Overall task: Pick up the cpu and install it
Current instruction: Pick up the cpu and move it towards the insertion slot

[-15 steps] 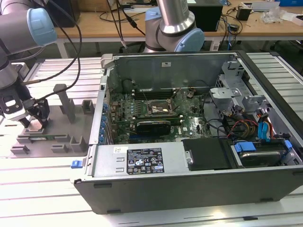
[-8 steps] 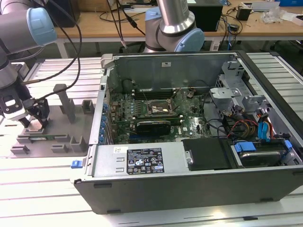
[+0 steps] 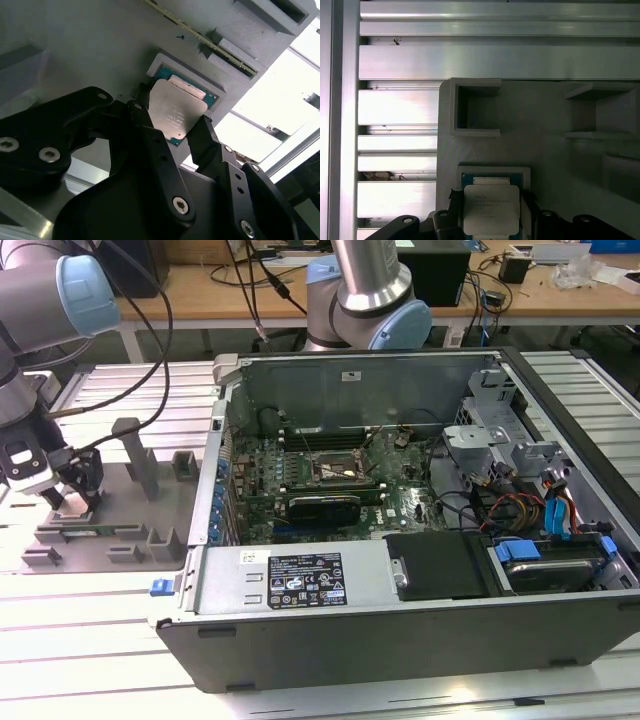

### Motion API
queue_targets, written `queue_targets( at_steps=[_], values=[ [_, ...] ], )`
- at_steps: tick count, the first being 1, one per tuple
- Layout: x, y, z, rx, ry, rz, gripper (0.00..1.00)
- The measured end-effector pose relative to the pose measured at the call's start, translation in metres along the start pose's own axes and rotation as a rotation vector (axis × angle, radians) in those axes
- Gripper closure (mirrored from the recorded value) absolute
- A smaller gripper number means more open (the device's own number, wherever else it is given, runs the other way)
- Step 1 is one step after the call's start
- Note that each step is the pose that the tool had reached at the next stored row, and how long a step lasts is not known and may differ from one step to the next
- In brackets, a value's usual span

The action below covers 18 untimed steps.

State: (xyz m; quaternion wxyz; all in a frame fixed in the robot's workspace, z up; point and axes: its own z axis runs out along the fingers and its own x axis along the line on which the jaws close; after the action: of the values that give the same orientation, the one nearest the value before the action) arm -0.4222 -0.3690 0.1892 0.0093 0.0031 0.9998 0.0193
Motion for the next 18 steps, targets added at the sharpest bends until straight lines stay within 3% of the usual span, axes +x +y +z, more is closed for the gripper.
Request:
queue_targets(
  at_steps=[6, 13, 18],
  values=[
    [0.0001, 0.0000, -0.0021, 0.0002, 0.0005, 0.000, 0.45],
    [-0.0003, 0.0007, -0.0186, 0.0001, 0.0001, 0.000, 0.45],
    [-0.0004, 0.0007, -0.0190, 0.0000, 0.0000, 0.000, 0.45]
  ],
)
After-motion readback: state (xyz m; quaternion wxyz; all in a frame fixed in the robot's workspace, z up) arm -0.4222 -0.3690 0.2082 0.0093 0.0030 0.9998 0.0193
